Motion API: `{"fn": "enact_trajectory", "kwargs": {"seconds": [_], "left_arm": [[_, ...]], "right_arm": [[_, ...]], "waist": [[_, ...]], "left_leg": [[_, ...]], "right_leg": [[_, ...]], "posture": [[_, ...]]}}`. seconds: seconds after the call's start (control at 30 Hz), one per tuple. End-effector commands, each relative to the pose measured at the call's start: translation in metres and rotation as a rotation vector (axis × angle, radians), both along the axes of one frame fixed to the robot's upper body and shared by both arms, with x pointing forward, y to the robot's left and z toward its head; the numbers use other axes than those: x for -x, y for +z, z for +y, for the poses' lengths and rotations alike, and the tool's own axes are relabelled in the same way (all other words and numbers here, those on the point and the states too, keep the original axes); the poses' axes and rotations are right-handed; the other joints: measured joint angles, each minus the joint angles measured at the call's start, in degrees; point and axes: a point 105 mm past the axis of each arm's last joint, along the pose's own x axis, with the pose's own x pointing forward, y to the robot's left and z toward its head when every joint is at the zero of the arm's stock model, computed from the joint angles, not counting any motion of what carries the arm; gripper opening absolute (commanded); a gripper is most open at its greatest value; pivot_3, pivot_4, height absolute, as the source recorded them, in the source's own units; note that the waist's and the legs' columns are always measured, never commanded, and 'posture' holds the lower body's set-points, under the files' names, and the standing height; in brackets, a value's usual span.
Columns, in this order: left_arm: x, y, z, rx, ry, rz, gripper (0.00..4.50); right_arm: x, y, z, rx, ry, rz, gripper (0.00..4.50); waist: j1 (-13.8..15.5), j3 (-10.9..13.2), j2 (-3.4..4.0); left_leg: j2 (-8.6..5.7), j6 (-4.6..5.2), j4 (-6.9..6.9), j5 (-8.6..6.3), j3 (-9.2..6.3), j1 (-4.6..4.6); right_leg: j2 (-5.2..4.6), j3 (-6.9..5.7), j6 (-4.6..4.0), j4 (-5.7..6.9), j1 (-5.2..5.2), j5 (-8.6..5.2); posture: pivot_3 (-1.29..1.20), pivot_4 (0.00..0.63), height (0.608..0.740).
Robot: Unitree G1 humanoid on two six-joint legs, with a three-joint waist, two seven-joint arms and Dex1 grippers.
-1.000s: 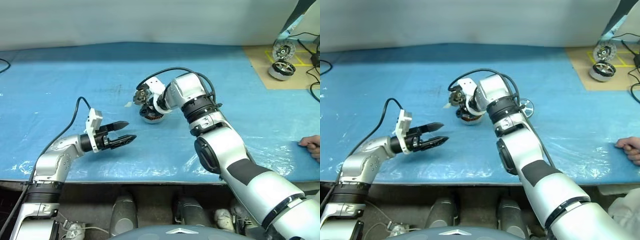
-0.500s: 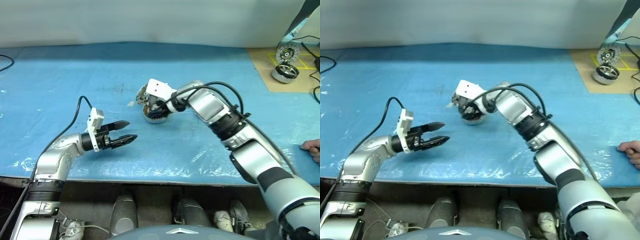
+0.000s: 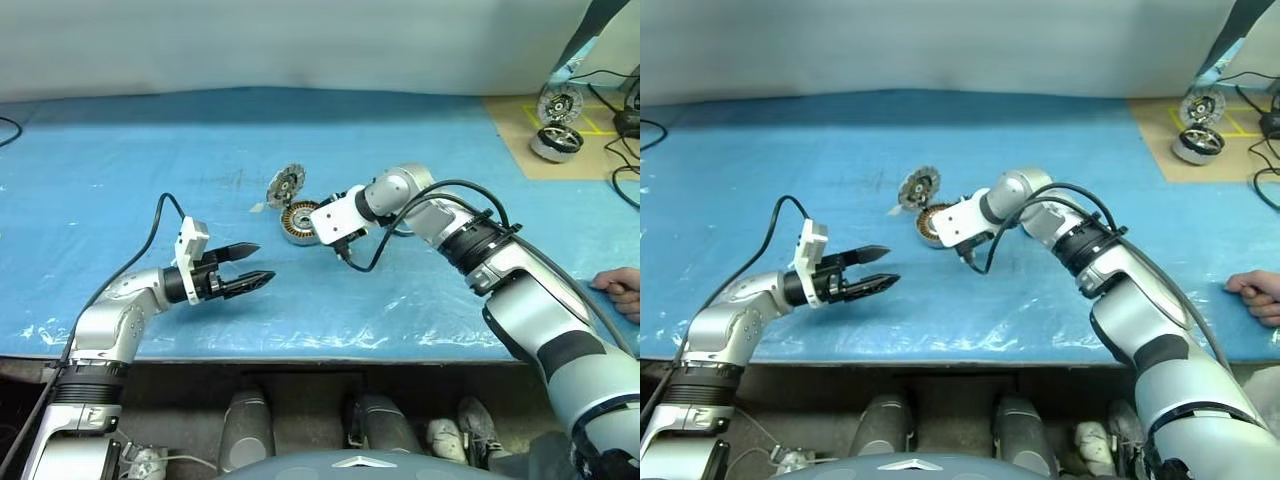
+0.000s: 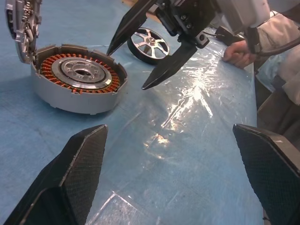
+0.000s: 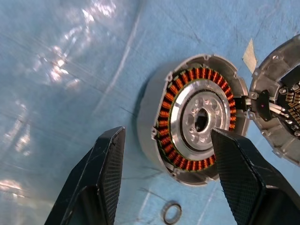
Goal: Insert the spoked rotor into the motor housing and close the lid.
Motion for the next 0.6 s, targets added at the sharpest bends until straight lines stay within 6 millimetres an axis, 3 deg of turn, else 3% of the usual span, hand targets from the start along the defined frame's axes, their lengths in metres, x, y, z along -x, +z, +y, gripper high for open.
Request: {"fn": "enact_trajectory", "kwargs": {"seconds": [0.03, 0.17, 0.6], "left_arm": [[0.001, 0.010, -0.003, 0.005, -0.009, -0.053, 4.50], [0.002, 0.013, -0.004, 0.053, 0.010, -0.037, 4.50], [0.006, 0.006, -0.009, 0.027, 0.003, -0.038, 4.50]], "right_arm": [[-0.007, 0.012, 0.011, -0.003, 0.032, -0.054, 3.00], [-0.008, 0.006, 0.018, -0.030, 0.006, 0.019, 3.00], [-0.022, -0.013, 0.019, 0.031, -0.057, -0.016, 3.00]], "waist": [[-0.1, 0.0, 0.00], [-0.2, 0.0, 0.00], [-0.2, 0.0, 0.00]], "left_leg": [[0.00, 0.01, 0.01, 0.00, 0.00, -0.01], [0.01, 0.05, 0.01, 0.01, 0.00, -0.04], [0.06, 0.20, 0.02, 0.08, 0.00, -0.10]], "right_leg": [[0.00, 0.00, -0.02, 0.00, 0.00, 0.00], [0.00, -0.01, -0.04, 0.00, -0.01, 0.00], [0.00, -0.05, -0.12, 0.04, -0.09, 0.00]], "posture": [[0.00, 0.150, 0.740], [0.00, 0.150, 0.740], [0.00, 0.150, 0.740]]}}
